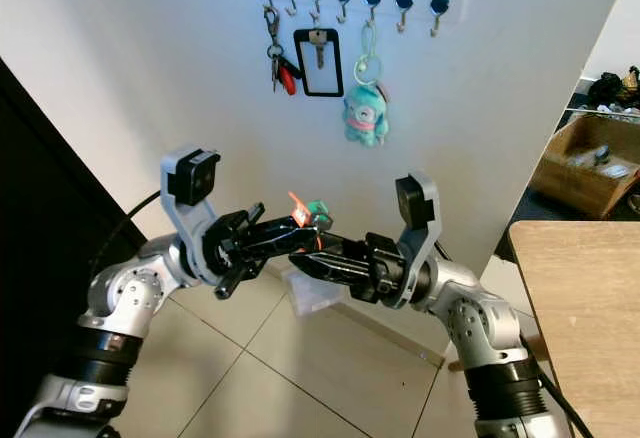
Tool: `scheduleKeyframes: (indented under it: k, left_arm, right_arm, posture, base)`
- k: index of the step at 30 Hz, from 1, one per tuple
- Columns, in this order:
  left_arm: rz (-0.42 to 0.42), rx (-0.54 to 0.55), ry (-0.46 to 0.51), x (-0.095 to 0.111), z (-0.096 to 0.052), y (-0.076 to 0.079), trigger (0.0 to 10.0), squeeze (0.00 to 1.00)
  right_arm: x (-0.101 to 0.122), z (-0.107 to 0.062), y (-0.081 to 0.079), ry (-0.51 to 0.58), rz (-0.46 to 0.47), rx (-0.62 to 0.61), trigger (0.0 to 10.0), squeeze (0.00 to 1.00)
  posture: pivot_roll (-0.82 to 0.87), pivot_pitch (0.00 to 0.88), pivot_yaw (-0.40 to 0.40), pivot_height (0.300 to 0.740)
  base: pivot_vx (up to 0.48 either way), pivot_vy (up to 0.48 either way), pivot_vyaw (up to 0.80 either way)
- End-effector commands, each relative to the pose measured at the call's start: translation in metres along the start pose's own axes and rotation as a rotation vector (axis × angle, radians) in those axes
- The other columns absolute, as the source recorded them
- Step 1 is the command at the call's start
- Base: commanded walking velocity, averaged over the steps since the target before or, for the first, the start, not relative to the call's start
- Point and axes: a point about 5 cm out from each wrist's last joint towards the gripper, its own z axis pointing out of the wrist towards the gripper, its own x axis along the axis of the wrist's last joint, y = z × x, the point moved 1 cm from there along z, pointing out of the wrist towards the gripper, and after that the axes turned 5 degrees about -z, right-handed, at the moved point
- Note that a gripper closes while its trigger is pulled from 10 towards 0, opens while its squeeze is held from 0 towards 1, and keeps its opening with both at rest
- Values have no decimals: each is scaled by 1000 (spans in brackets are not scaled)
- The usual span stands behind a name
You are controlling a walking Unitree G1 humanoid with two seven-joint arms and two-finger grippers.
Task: Hang keys on a hook
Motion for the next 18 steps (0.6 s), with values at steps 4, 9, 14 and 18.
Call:
scheduleKeyframes:
  k: [4,9,14,18]
  left_arm:
    - [10,10,2,0,1,-2,10000,0]
    - [13,10,2,0,2,-2,10000,0]
    - [12,6,2,0,2,-1,10000,0]
    - [12,1,3,0,2,-1,10000,0]
  right_arm:
    - [-1,5,-4,-13,-18,28,0,0]
    - [-3,6,-1,-34,-34,3,10000,0]
    - [-7,7,1,-72,-46,-18,10000,0]
    - [-7,6,2,-74,-54,-26,10000,0]
  posture:
    - [-141,42,103,740]
    - [-139,42,100,740]
    - [-140,39,99,740]
    - [-140,39,99,740]
  base:
    - [0,0,0]
    - [0,0,0]
    - [0,0,0]
    - [0,0,0]
